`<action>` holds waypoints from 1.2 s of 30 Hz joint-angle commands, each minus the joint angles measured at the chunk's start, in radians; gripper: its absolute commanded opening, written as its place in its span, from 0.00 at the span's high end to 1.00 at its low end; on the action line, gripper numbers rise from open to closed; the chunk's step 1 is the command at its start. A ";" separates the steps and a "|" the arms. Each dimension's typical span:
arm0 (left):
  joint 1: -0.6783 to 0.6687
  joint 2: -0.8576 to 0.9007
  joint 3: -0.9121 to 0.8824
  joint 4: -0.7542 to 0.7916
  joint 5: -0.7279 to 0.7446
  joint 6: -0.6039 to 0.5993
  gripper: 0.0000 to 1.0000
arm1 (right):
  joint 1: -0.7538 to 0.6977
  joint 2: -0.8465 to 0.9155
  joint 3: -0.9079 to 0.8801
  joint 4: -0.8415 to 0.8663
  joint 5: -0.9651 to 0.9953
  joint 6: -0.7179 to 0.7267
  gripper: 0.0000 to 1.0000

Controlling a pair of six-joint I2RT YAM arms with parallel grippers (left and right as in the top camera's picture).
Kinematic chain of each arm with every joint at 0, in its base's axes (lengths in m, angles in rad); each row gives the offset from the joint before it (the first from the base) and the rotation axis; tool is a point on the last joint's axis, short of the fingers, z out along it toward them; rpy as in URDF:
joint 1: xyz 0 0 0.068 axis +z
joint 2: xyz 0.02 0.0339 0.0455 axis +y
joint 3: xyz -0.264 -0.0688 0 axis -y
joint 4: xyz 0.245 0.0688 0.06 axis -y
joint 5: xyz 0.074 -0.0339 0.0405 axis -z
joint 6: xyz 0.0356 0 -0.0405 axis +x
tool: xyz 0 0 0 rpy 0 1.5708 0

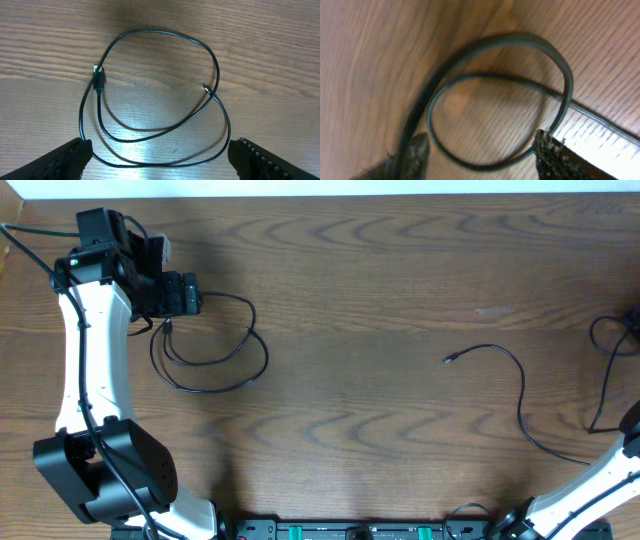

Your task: Untangle cables

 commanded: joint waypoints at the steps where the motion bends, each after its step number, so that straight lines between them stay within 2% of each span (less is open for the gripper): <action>1: 0.003 -0.012 0.001 -0.006 0.012 -0.013 0.07 | 0.027 -0.153 0.034 -0.028 -0.067 -0.030 0.01; 6: 0.003 -0.012 0.000 -0.006 0.012 -0.013 0.07 | 0.113 -0.435 0.044 -0.095 0.014 -0.054 0.01; 10: 0.003 -0.012 0.001 -0.006 0.015 -0.013 0.07 | 0.230 -0.575 0.044 -0.202 0.088 0.019 0.01; 13: 0.003 -0.012 0.000 -0.006 0.015 -0.016 0.07 | 0.319 -0.603 0.044 -0.283 0.133 0.065 0.01; 15: 0.003 -0.012 0.000 -0.006 0.019 -0.016 0.07 | 0.386 -0.601 0.042 -0.317 0.085 -0.087 0.02; 18: 0.003 -0.012 0.001 -0.002 0.041 -0.016 0.07 | 0.502 -0.585 0.012 -0.366 -0.040 -0.570 0.08; 19: 0.003 -0.012 0.001 -0.002 0.041 -0.016 0.07 | 0.544 -0.577 -0.007 -0.382 -0.032 -0.742 0.14; 20: 0.003 -0.012 0.001 -0.002 0.041 -0.015 0.07 | 0.574 -0.570 -0.027 -0.380 0.002 -0.853 0.01; 22: 0.003 -0.012 0.001 -0.002 0.041 -0.016 0.07 | 0.612 -0.556 -0.055 -0.381 0.109 -0.960 0.01; 24: 0.003 -0.012 0.001 -0.002 0.041 -0.016 0.07 | 0.628 -0.549 -0.070 -0.388 0.109 -0.958 0.01; 26: 0.003 -0.012 0.001 0.002 0.042 -0.016 0.07 | 0.635 -0.549 -0.100 -0.392 -0.127 -1.154 0.04; 27: 0.003 -0.012 0.001 0.006 0.042 -0.016 0.07 | 0.632 -0.548 -0.126 -0.392 -0.287 -1.291 0.13; 28: 0.003 -0.012 0.001 0.010 0.042 -0.016 0.07 | 0.629 -0.542 -0.147 -0.392 -0.386 -1.350 0.14; 29: 0.003 -0.012 0.001 0.011 0.042 -0.016 0.07 | 0.628 -0.540 -0.155 -0.393 -0.421 -1.365 0.13; 30: 0.003 -0.012 0.001 0.013 0.042 -0.016 0.07 | 0.628 -0.528 -0.190 -0.392 -0.483 -1.382 0.20; 31: 0.003 -0.012 0.001 0.013 0.041 -0.016 0.07 | 0.628 -0.523 -0.202 -0.387 -0.483 -1.382 0.05; 32: 0.003 -0.012 0.001 0.012 0.041 -0.016 0.07 | 0.628 -0.516 -0.227 -0.341 -0.437 -1.382 0.01; 34: 0.003 -0.012 0.000 0.012 0.041 -0.016 0.07 | 0.628 -0.514 -0.250 -0.290 -0.290 -1.373 0.01; 36: 0.003 -0.012 0.000 0.013 0.042 -0.016 0.07 | 0.628 -0.514 -0.263 -0.319 -0.232 -1.294 0.01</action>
